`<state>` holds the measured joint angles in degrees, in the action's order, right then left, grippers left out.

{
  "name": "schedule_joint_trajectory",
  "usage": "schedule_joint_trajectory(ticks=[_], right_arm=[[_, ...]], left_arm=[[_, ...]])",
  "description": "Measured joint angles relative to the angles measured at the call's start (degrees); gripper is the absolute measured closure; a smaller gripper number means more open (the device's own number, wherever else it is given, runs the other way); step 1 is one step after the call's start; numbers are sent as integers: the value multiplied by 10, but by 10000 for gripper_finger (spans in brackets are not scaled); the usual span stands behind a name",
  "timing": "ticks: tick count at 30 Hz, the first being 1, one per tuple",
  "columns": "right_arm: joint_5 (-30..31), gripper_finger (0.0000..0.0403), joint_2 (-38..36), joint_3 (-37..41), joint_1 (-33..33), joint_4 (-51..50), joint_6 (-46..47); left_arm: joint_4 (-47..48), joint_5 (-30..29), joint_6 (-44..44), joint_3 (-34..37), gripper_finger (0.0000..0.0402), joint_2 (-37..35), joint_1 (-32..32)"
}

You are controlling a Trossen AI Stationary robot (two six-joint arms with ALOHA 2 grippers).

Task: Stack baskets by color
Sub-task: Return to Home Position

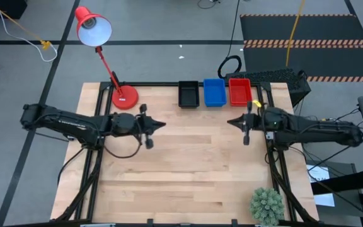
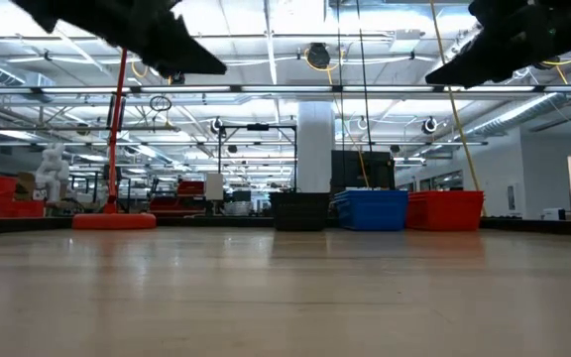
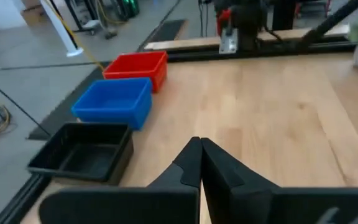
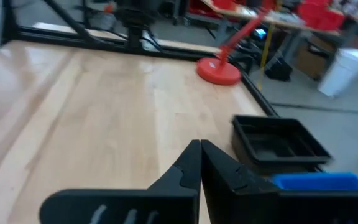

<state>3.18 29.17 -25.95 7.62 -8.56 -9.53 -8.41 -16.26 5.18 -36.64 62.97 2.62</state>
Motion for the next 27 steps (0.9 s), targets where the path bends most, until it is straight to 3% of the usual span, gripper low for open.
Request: schedule_joint_trajectory(ticks=[10,17,27], right_arm=[[2,403,3,122,-51,199,-17],[29,403,4,146,-51,222,-36],[27,403,5,192,-51,276,-49]], left_arm=[[-97,0,-11,96,392,-76,-6],[-95,-5,-43,119,384,-82,-23],[-82,1,-10,121,395,-82,-25]])
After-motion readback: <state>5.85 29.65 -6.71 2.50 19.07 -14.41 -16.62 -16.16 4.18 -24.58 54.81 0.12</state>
